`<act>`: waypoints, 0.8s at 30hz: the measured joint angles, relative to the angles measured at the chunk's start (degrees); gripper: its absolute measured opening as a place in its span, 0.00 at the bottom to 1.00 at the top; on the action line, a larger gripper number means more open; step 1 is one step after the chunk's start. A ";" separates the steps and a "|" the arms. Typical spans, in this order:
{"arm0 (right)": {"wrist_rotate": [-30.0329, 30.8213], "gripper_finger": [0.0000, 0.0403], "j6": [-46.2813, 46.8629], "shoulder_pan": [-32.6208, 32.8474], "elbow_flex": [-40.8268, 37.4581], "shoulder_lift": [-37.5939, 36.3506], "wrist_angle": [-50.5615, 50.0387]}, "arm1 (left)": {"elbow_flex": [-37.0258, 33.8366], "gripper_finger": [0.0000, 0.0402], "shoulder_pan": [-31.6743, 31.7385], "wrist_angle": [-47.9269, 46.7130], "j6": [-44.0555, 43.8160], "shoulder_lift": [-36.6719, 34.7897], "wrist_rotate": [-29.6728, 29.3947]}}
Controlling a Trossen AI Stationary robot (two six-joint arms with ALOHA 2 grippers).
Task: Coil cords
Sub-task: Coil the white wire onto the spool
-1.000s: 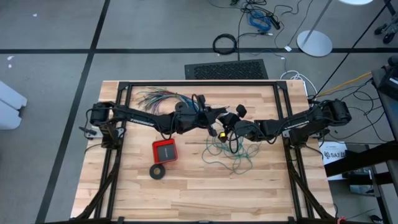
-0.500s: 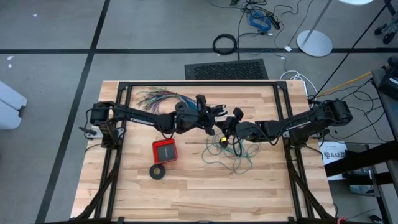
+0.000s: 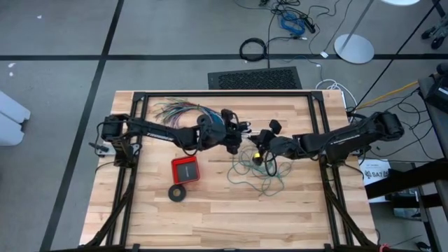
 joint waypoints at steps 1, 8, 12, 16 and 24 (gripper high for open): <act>0.05 0.00 0.59 -0.19 0.00 -0.47 -1.72 | 0.00 0.00 -0.36 0.03 -0.04 0.00 0.62; 0.90 0.00 1.50 -0.39 0.00 -1.94 -8.92 | 0.00 0.00 -3.10 -0.35 -1.47 0.00 1.11; 1.32 0.00 1.70 -0.87 0.09 -1.98 -11.62 | 0.00 0.00 -3.52 -0.92 -3.22 -0.66 2.84; 2.20 0.00 1.17 -1.08 0.20 -2.02 -12.67 | 0.00 0.00 -3.49 -1.35 -6.21 -1.94 4.80; 5.65 0.01 -2.41 -1.09 0.22 -2.02 -11.51 | 0.00 0.00 -3.33 -1.39 -12.12 -3.28 7.50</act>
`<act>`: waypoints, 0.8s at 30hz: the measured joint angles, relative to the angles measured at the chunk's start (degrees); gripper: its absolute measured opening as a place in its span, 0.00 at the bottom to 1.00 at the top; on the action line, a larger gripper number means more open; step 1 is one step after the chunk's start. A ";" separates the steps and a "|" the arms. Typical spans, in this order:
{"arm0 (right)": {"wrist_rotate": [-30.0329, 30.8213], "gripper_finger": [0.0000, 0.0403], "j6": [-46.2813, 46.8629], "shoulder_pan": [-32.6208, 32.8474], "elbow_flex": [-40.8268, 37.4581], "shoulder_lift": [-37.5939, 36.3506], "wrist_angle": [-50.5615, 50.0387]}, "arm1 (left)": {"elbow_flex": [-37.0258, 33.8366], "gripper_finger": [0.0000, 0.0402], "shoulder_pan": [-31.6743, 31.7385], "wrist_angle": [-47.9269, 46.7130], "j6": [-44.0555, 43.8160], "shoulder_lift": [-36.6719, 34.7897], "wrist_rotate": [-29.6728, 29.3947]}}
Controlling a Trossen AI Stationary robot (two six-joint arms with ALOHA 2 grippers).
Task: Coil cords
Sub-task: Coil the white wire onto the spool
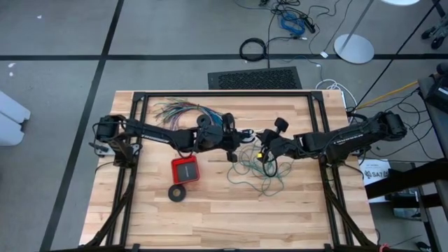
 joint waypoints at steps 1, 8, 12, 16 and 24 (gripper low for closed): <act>0.52 0.02 0.00 0.00 0.00 -0.02 0.13 | 0.00 0.00 0.00 0.22 -0.55 -0.06 0.11; 5.09 0.11 0.17 -0.29 -0.35 0.07 0.19 | 0.02 0.00 0.91 4.29 -6.08 -1.22 4.36; 4.55 0.13 0.38 -0.18 -0.35 0.09 0.77 | 0.04 0.00 1.21 6.71 -6.65 -1.42 4.65; 6.58 0.12 0.12 1.16 -0.35 0.09 1.16 | 0.07 0.00 1.57 6.75 -7.52 -1.64 4.19; 11.77 0.12 0.02 4.53 -0.33 0.09 0.98 | 0.07 0.00 2.51 8.49 -9.07 -3.40 3.71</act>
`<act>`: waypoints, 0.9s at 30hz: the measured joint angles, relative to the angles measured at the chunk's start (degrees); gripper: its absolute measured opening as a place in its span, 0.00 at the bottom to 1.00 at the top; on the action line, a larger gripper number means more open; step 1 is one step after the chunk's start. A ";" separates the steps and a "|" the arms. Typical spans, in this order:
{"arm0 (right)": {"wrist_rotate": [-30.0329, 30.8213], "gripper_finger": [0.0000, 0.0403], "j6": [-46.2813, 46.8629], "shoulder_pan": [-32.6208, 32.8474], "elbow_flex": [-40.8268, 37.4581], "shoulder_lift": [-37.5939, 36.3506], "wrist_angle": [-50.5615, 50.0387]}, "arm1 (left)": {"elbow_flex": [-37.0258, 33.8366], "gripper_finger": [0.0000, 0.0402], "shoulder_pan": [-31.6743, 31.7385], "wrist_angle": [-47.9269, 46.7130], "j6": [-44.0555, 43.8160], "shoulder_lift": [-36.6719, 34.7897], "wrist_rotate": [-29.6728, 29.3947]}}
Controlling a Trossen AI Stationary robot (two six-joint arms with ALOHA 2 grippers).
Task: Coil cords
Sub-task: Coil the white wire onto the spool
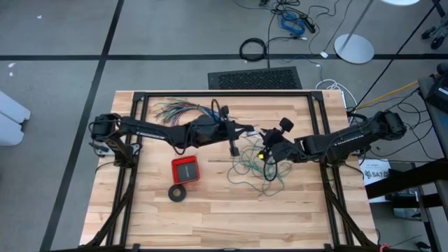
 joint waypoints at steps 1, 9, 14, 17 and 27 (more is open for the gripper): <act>0.62 0.12 0.00 0.43 0.00 0.00 -0.07 | 0.00 0.00 0.00 0.76 0.01 -0.16 -0.02; 6.50 0.12 -0.04 3.85 0.04 -0.37 -0.19 | 0.04 0.00 0.44 2.27 0.00 -2.78 -0.48; 9.16 0.12 -0.02 5.25 0.04 -0.42 -0.07 | 0.03 0.00 0.44 2.28 -0.02 -2.85 -0.72; 11.69 0.12 0.00 6.83 0.04 -0.42 -0.08 | 0.04 0.00 0.42 2.12 -0.02 -2.85 -0.72; 11.34 0.10 3.45 7.91 0.07 -0.63 -2.68 | 0.02 0.00 0.44 2.54 -0.14 -2.85 -0.85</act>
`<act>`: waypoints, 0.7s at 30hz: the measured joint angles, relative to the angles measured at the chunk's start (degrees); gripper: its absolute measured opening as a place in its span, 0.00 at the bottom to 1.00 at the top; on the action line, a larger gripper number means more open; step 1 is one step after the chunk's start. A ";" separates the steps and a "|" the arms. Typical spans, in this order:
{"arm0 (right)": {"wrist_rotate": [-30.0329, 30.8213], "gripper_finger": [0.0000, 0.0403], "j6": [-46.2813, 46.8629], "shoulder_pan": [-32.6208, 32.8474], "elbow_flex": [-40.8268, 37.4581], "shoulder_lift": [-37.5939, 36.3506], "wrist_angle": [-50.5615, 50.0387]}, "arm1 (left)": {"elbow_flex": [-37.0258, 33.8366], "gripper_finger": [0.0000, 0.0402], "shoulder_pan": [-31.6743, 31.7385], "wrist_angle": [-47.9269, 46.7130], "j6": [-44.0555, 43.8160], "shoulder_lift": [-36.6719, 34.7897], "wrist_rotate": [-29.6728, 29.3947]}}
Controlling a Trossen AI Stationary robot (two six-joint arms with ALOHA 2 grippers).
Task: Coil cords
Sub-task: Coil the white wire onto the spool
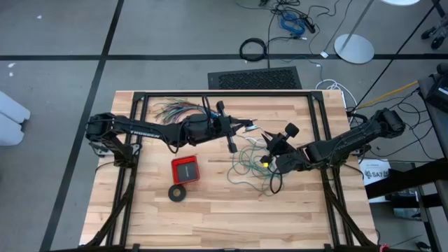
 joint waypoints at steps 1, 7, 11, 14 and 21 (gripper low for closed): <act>-0.33 0.09 0.77 -0.19 0.00 0.00 -0.52 | 0.00 0.00 0.00 0.01 -0.11 0.00 0.00; -0.49 0.07 2.97 -0.23 0.00 0.00 -1.96 | 0.00 0.00 0.00 0.27 -1.26 0.00 0.48; -0.60 0.08 4.13 -0.24 0.00 0.00 -2.69 | 0.00 0.00 0.00 0.90 -1.32 0.00 0.50; -0.63 0.09 5.63 -0.24 0.00 0.00 -3.93 | 0.00 0.00 0.00 2.11 -1.34 0.00 0.52; -0.23 0.07 8.66 0.55 0.00 0.00 -6.37 | 0.00 0.00 0.17 2.61 -2.67 0.00 0.76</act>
